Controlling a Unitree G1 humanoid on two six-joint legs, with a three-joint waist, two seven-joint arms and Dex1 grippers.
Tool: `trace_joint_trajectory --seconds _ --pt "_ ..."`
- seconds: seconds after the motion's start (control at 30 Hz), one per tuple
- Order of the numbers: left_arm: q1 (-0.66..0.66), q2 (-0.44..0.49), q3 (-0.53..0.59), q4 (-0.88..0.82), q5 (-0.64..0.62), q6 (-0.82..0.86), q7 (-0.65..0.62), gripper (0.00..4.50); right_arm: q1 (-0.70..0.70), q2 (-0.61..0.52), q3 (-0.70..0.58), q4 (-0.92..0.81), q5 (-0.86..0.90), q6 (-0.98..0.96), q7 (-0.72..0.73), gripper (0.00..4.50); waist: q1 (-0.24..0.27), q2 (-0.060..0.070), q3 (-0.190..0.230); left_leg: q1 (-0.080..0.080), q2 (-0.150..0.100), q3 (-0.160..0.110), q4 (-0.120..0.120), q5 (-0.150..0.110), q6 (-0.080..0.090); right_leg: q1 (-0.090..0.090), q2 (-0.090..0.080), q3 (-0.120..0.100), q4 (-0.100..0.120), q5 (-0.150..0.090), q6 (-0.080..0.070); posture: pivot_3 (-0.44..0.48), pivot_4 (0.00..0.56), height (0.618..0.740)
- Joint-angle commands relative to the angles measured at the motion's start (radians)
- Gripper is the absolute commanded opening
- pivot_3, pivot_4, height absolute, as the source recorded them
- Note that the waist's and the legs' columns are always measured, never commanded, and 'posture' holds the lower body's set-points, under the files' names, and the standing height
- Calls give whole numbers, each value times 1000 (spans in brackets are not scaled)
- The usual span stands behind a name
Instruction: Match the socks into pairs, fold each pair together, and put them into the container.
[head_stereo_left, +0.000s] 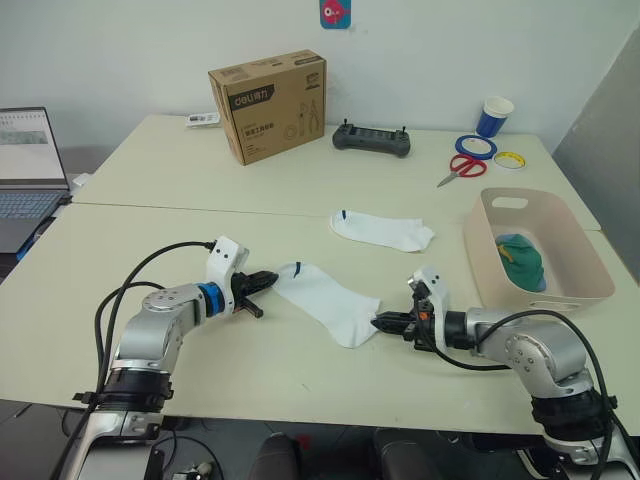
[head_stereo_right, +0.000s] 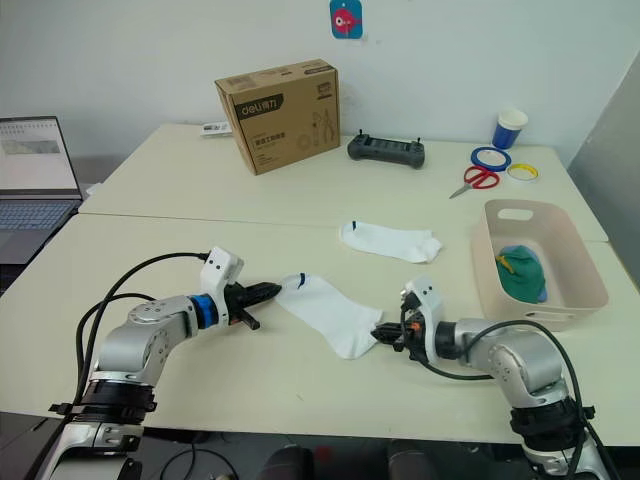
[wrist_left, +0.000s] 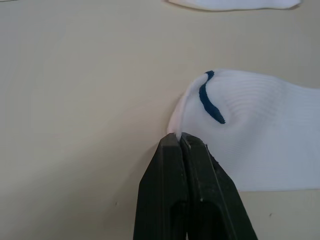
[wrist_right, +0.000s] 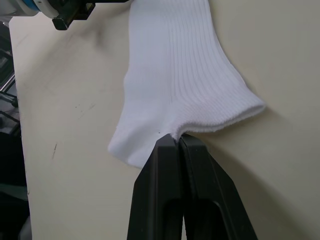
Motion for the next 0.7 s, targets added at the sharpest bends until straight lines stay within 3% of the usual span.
trace_joint_trajectory --seconds 0.03,0.17,0.27,0.53,0.57,0.7 --pt "98 52 35 -266 -150 198 -40 0 -37 -87 -27 -8 55 4 110 32 -4 0 1 0 0 0 0 0 0 0 0 0 0 0 0 0 150 740" --pt "171 70 103 -447 -293 392 9 0 -60 -198 -8 23 83 5 227 32 -2 -1 1 0 0 0 -1 0 0 0 -1 -1 -1 0 0 0 150 740" --pt "242 28 205 -603 -465 580 99 0 -91 -292 47 80 51 -35 342 32 -2 -1 2 0 0 0 0 0 0 0 -1 -1 0 0 0 0 150 740" --pt "355 -93 385 -743 -732 797 334 0 -195 -325 149 220 -9 -123 501 32 -6 -2 2 2 -1 0 0 0 0 1 -1 0 0 0 1 0 150 740" --pt "362 -96 393 -753 -757 805 353 0 -206 -328 162 231 -16 -131 521 32 -5 -2 2 2 -1 0 0 0 0 1 -1 1 0 0 1 0 150 740" --pt "408 -55 327 -749 -663 764 413 0 -238 -303 218 294 -66 -166 557 32 -3 -3 3 2 -1 0 0 0 0 1 -1 0 -1 0 1 0 150 740"
